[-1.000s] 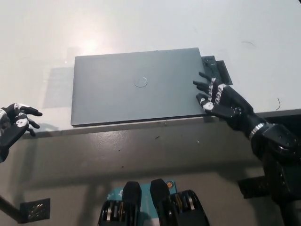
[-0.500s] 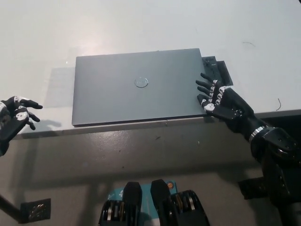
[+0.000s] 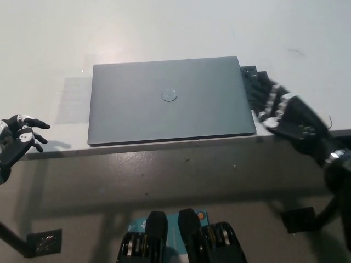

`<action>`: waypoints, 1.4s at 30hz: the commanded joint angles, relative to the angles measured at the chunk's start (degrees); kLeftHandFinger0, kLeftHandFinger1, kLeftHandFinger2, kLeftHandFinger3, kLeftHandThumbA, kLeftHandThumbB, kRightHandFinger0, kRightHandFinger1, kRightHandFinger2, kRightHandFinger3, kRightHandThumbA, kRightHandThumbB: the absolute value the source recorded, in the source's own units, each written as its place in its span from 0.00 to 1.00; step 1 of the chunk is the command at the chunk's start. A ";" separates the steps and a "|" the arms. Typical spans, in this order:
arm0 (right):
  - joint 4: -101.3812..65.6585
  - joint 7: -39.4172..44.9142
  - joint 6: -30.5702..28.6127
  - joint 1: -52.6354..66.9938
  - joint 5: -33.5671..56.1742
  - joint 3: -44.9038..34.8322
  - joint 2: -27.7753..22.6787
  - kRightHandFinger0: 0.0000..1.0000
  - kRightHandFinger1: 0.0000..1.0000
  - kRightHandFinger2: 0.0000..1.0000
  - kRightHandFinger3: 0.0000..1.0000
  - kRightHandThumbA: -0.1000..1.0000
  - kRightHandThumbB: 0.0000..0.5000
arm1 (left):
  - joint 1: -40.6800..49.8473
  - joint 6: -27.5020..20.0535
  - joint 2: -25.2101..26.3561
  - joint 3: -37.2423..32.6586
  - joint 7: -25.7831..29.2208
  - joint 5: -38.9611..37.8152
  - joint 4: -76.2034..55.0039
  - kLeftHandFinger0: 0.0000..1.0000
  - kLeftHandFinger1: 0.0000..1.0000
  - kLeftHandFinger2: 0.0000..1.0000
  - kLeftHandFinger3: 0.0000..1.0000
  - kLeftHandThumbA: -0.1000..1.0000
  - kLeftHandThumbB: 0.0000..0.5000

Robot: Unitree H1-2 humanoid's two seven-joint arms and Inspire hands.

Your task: The robot uses its right hand to push down on the lid of a laptop kept in the middle of the desk to close it

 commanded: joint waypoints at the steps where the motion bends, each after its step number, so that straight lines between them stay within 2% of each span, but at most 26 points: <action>1: -10.53 1.72 3.63 2.98 8.00 -5.12 -4.58 1.00 1.00 0.98 1.00 0.51 0.57 | -1.23 -0.10 1.89 0.60 0.22 0.18 -1.52 0.33 0.38 0.49 0.53 0.00 0.32; 3: -12.45 1.12 3.95 4.51 8.68 -6.60 -5.37 1.00 1.00 0.98 1.00 0.51 0.55 | -1.09 -0.05 1.92 0.61 0.12 0.11 -1.57 0.33 0.38 0.49 0.53 0.00 0.32; 4: -12.91 0.96 3.50 5.80 8.87 -7.65 -6.18 1.00 1.00 0.98 1.00 0.50 0.53 | -1.13 -1.66 2.14 0.32 -0.19 0.69 -0.92 0.32 0.37 0.49 0.54 0.01 0.32; 5: -13.34 1.01 2.72 8.05 10.05 -10.01 -7.30 1.00 1.00 0.98 1.00 0.52 0.52 | -1.26 -0.77 2.01 0.47 0.02 0.42 -1.21 0.32 0.37 0.49 0.54 0.01 0.32; 8: -13.10 0.17 2.13 11.11 10.28 -12.70 -8.36 1.00 1.00 1.00 1.00 0.55 0.59 | -1.65 -0.70 1.98 0.54 0.14 0.42 -0.97 0.31 0.36 0.47 0.52 0.02 0.36; 10: -11.88 0.30 0.82 13.20 10.70 -14.34 -8.89 1.00 1.00 0.99 1.00 0.54 0.55 | -1.67 -0.22 1.92 0.66 0.20 0.22 -1.08 0.31 0.36 0.47 0.52 0.03 0.36; 13: -9.04 0.34 -0.96 16.43 11.46 -17.12 -8.92 1.00 1.00 0.97 1.00 0.51 0.59 | -1.79 -1.27 2.16 0.59 -0.20 0.34 -0.76 0.28 0.35 0.47 0.52 0.01 0.33; 17: -8.33 0.03 -1.75 17.67 11.57 -18.06 -8.44 1.00 1.00 0.97 1.00 0.50 0.59 | -1.52 -0.99 2.24 0.37 -0.28 0.61 -1.00 0.31 0.36 0.47 0.53 0.00 0.29; 20: -7.83 0.07 -2.70 18.04 11.11 -18.16 -8.62 1.00 1.00 1.00 1.00 0.51 0.59 | -1.32 -0.94 1.92 0.49 -0.26 0.31 -0.88 0.33 0.37 0.47 0.54 0.00 0.30; 21: -7.15 0.15 -3.29 17.91 11.59 -18.52 -8.34 1.00 1.00 1.00 1.00 0.50 0.53 | -1.41 -1.19 1.97 0.53 -0.66 -0.10 -0.54 0.32 0.37 0.47 0.54 0.00 0.29; 23: -6.88 0.26 -3.41 17.86 11.80 -18.69 -8.74 1.00 1.00 0.98 1.00 0.50 0.56 | -1.18 -2.40 1.49 0.48 -0.72 -0.11 -0.05 0.30 0.35 0.47 0.53 0.00 0.30; 30: -6.74 0.12 -3.37 17.65 11.70 -18.14 -9.09 1.00 1.00 0.99 1.00 0.47 0.55 | -1.54 -2.46 1.10 0.53 -0.68 -0.56 0.13 0.28 0.34 0.45 0.53 0.01 0.32; 35: -6.29 -0.12 -3.91 17.31 11.27 -17.82 -9.04 1.00 1.00 0.97 1.00 0.47 0.53 | -1.74 -4.17 1.59 0.27 -1.60 -0.40 1.56 0.31 0.37 0.49 0.56 0.00 0.28; 38: -6.23 0.04 -3.55 17.13 11.82 -17.79 -9.10 1.00 1.00 0.98 1.00 0.45 0.48 | -1.63 -2.69 1.34 0.28 -0.81 0.03 0.24 0.28 0.34 0.46 0.55 0.00 0.29; 42: -6.99 -0.50 -3.09 17.12 11.06 -17.42 -9.66 1.00 1.00 0.96 1.00 0.47 0.55 | -1.72 -3.64 1.04 0.29 -1.20 -0.37 1.29 0.27 0.34 0.46 0.54 0.00 0.28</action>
